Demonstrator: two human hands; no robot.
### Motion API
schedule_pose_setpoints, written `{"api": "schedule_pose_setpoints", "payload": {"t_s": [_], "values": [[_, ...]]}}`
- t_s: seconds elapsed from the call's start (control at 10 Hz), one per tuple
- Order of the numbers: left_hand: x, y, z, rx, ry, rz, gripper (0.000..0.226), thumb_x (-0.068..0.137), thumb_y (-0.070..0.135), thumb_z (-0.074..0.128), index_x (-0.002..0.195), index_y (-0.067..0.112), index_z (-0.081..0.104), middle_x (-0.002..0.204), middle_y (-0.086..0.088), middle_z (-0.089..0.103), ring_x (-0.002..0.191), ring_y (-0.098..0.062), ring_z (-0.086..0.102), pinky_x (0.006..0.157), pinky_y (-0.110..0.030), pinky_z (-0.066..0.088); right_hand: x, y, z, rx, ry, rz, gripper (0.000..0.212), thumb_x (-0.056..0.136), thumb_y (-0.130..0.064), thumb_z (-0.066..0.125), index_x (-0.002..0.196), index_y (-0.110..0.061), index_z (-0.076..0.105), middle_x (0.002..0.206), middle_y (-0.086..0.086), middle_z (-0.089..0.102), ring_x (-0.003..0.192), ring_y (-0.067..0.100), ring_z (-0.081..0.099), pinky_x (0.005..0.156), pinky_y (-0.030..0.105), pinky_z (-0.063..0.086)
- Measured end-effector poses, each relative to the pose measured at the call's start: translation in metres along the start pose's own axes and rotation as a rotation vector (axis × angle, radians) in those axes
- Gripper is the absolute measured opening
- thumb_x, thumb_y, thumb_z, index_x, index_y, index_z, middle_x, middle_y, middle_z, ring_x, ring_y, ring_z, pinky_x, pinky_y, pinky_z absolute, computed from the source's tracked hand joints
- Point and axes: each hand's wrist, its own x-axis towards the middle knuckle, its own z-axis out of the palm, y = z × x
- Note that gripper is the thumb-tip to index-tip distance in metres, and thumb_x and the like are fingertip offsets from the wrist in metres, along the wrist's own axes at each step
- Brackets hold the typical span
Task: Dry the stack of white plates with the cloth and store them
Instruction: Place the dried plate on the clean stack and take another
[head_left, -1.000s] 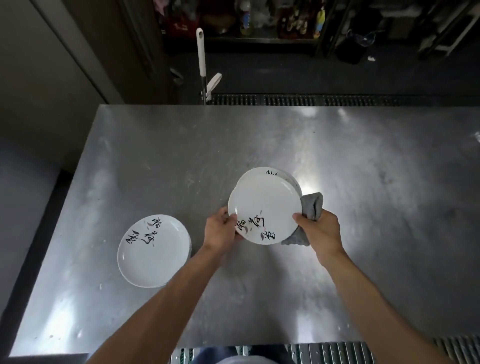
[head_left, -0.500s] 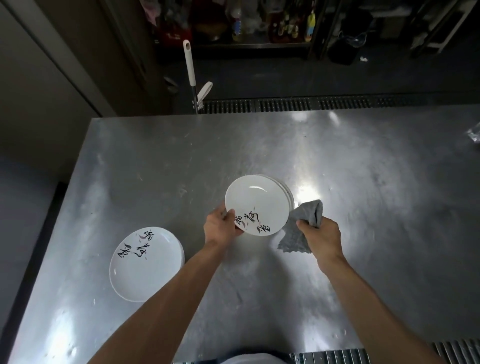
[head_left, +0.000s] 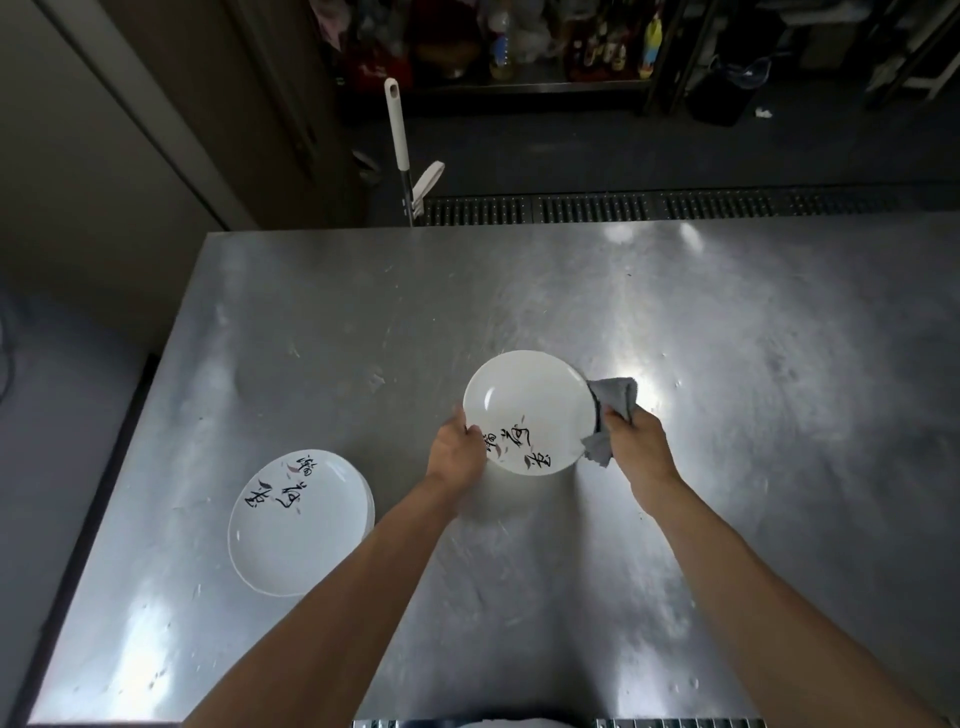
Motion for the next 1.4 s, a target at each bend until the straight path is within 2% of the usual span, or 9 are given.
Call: {"api": "schedule_pose_setpoints", "payload": {"t_s": [0.2, 0.3, 0.4, 0.5, 0.7, 0.9, 1.0, 1.1, 1.4], "values": [[-0.009, 0.006, 0.004, -0.015, -0.05, 0.0, 0.05, 0.098, 0.008, 0.037, 0.146, 0.017, 0.046, 0.132, -0.017, 0.061, 0.121, -0.038, 0.058, 0.103, -0.051, 0.051, -0.001, 0.001, -0.001, -0.025, 0.0, -0.016, 0.027, 0.102, -0.024, 0.05, 0.092, -0.002, 0.061, 0.076, 0.003, 0.064, 0.07, 0.017, 0.058, 0.055, 0.024, 0.044], [-0.013, 0.001, -0.015, 0.007, -0.049, 0.014, 0.026, 0.096, 0.014, 0.046, 0.116, 0.017, 0.063, 0.104, 0.002, 0.065, 0.095, -0.018, 0.058, 0.081, -0.029, 0.048, -0.014, -0.014, 0.004, -0.016, 0.062, -0.161, 0.023, 0.103, -0.03, 0.049, 0.083, -0.024, 0.057, 0.06, -0.017, 0.066, 0.057, -0.003, 0.064, 0.053, 0.01, 0.042], [-0.012, -0.009, -0.042, 0.038, 0.031, 0.018, 0.02, 0.1, 0.019, 0.049, 0.107, 0.008, 0.064, 0.096, 0.001, 0.059, 0.092, -0.02, 0.053, 0.07, -0.022, 0.045, -0.024, -0.036, 0.022, 0.016, -0.003, -0.228, 0.017, 0.102, -0.04, 0.05, 0.098, -0.029, 0.063, 0.067, 0.0, 0.073, 0.07, 0.007, 0.071, 0.073, 0.025, 0.051], [-0.025, -0.032, -0.095, -0.003, 0.182, -0.004, 0.036, 0.102, 0.023, 0.047, 0.132, 0.009, 0.06, 0.126, -0.012, 0.065, 0.116, -0.032, 0.061, 0.097, -0.038, 0.051, -0.038, -0.062, 0.066, 0.076, -0.111, -0.272, 0.029, 0.097, -0.042, 0.058, 0.089, -0.015, 0.063, 0.069, 0.0, 0.068, 0.072, 0.022, 0.068, 0.076, 0.033, 0.057], [-0.079, -0.109, -0.194, -0.049, 0.535, -0.169, 0.043, 0.093, 0.009, 0.057, 0.135, 0.018, 0.06, 0.126, -0.006, 0.068, 0.103, -0.024, 0.061, 0.092, -0.034, 0.048, -0.073, -0.056, 0.179, -0.088, -0.283, -0.286, 0.022, 0.1, -0.03, 0.055, 0.079, -0.025, 0.061, 0.073, -0.011, 0.066, 0.064, -0.003, 0.064, 0.051, 0.012, 0.045], [-0.109, -0.167, -0.234, -0.166, 0.452, -0.281, 0.046, 0.101, 0.008, 0.051, 0.147, 0.009, 0.051, 0.137, -0.013, 0.06, 0.124, -0.032, 0.058, 0.107, -0.046, 0.049, -0.101, -0.018, 0.251, -0.328, -0.406, -0.183, 0.03, 0.1, -0.03, 0.052, 0.083, -0.007, 0.064, 0.072, 0.009, 0.071, 0.072, 0.028, 0.068, 0.064, 0.031, 0.052], [-0.109, -0.174, -0.23, -0.288, 0.369, -0.265, 0.036, 0.095, -0.006, 0.044, 0.083, 0.019, 0.066, 0.092, -0.01, 0.052, 0.087, -0.024, 0.048, 0.073, -0.035, 0.042, -0.11, -0.004, 0.266, -0.377, -0.437, -0.162, 0.025, 0.101, -0.026, 0.049, 0.087, -0.009, 0.062, 0.062, 0.005, 0.072, 0.059, 0.013, 0.069, 0.058, 0.025, 0.051], [-0.106, -0.174, -0.228, -0.348, 0.336, -0.241, 0.041, 0.092, -0.009, 0.044, 0.084, 0.018, 0.074, 0.086, -0.01, 0.053, 0.082, -0.023, 0.044, 0.064, -0.03, 0.037, -0.11, 0.003, 0.269, -0.39, -0.412, -0.163, 0.031, 0.101, -0.025, 0.048, 0.084, -0.008, 0.067, 0.057, -0.001, 0.071, 0.055, 0.004, 0.066, 0.055, 0.017, 0.046], [-0.1, -0.171, -0.229, -0.61, 0.341, -0.174, 0.018, 0.09, -0.01, 0.054, 0.095, 0.007, 0.058, 0.084, -0.009, 0.064, 0.072, -0.018, 0.061, 0.065, -0.03, 0.058, -0.1, 0.009, 0.264, -0.336, -0.422, -0.099, 0.03, 0.1, -0.027, 0.048, 0.084, -0.005, 0.061, 0.071, 0.014, 0.074, 0.066, 0.031, 0.065, 0.076, 0.046, 0.056]]}}
